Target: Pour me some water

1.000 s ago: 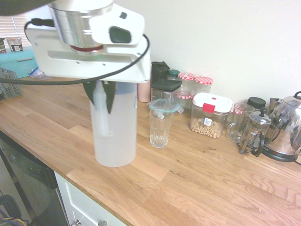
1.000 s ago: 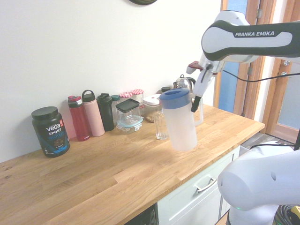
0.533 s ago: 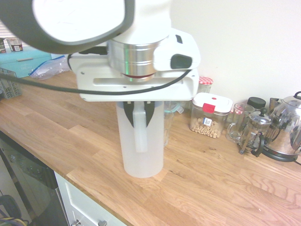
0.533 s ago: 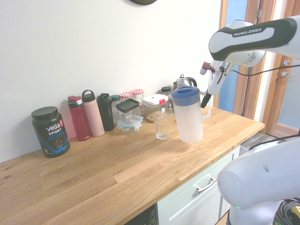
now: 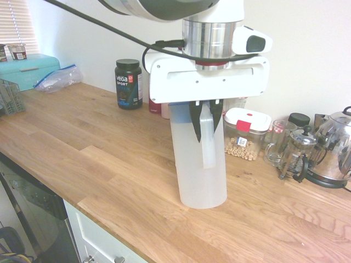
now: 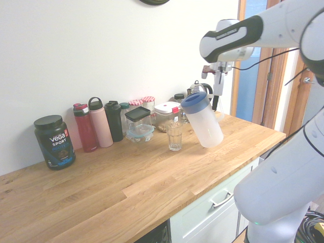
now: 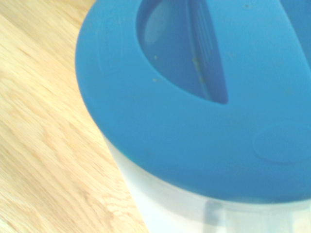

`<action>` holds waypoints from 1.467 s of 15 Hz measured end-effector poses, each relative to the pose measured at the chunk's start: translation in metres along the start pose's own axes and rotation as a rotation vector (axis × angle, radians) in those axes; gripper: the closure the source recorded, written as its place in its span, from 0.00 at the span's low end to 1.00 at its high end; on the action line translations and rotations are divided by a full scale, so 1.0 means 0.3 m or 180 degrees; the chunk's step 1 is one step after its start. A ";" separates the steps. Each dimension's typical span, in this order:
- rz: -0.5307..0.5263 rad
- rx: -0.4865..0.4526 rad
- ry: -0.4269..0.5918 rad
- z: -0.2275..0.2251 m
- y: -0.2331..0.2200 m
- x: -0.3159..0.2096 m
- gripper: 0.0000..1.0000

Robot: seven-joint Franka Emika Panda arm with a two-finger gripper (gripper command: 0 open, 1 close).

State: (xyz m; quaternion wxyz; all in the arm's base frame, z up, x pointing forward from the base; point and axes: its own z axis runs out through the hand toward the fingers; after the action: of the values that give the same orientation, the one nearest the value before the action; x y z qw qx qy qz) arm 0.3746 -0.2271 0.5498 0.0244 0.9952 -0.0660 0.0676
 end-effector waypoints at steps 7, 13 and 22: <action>-0.0162 -0.0565 -0.0340 0.036 -0.101 0.153 1.00; -0.0234 -0.0963 -0.0590 0.112 -0.231 0.204 1.00; -0.0315 -0.1370 -0.0763 -0.062 -0.226 0.213 1.00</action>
State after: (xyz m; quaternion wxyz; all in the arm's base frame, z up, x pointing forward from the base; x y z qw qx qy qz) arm 0.4439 -0.1672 0.5744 0.2311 0.9700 -0.0325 -0.0677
